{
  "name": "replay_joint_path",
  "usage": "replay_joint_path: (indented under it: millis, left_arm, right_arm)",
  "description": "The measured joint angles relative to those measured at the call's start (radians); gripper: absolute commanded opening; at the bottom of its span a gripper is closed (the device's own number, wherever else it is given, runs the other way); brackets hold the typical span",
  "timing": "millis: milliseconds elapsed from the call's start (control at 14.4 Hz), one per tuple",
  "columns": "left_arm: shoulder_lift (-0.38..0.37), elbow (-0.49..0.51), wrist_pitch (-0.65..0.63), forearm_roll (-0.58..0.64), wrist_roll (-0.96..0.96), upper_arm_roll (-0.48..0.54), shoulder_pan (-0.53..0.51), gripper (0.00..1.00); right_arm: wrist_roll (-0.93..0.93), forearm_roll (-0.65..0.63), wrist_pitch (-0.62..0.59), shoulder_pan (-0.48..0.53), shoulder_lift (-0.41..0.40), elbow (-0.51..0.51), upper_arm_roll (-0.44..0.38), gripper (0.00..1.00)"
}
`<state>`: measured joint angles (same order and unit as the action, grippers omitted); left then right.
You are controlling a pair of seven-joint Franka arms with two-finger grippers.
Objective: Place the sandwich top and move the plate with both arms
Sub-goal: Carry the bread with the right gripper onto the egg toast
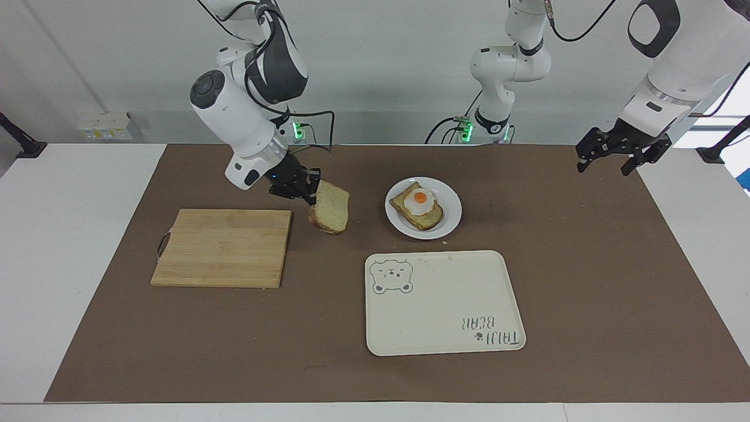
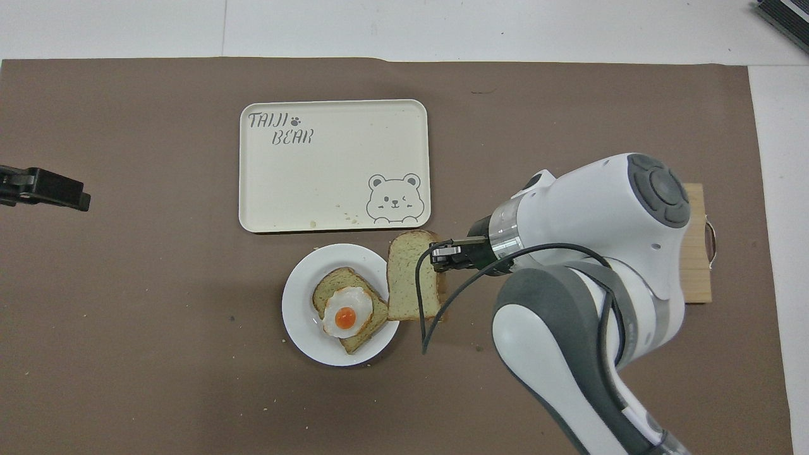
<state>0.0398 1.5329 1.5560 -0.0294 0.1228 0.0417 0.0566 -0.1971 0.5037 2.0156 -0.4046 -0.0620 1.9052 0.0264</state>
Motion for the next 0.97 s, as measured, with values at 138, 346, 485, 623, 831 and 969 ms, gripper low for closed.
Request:
replay_joint_path:
  millis: [138, 346, 485, 623, 831, 969]
  left_arm:
    - [0.000, 0.000, 0.000, 0.000, 0.000, 0.000, 0.000, 1.00]
    - [0.000, 0.000, 0.000, 0.000, 0.000, 0.000, 0.000, 1.00]
    - [0.000, 0.000, 0.000, 0.000, 0.000, 0.000, 0.000, 1.00]
    - [0.000, 0.000, 0.000, 0.000, 0.000, 0.000, 0.000, 1.00]
    - [0.000, 0.000, 0.000, 0.000, 0.000, 0.000, 0.000, 1.00]
    - [0.000, 0.000, 0.000, 0.000, 0.000, 0.000, 0.000, 1.00]
  right_arm:
    - [-0.024, 0.055, 0.036, -0.036, -0.014, 0.002, 0.000, 0.00]
    - [-0.085, 0.104, 0.189, -0.128, -0.075, 0.006, 0.001, 0.00]
    - [-0.111, 0.114, 0.249, -0.176, -0.117, 0.006, 0.001, 0.00]
    - [-0.111, 0.125, 0.281, -0.206, -0.148, 0.007, 0.002, 0.00]
    - [-0.109, 0.125, 0.289, -0.232, -0.186, 0.009, 0.002, 0.00]
    - [-0.081, 0.125, 0.305, -0.241, -0.203, 0.021, 0.002, 0.00]
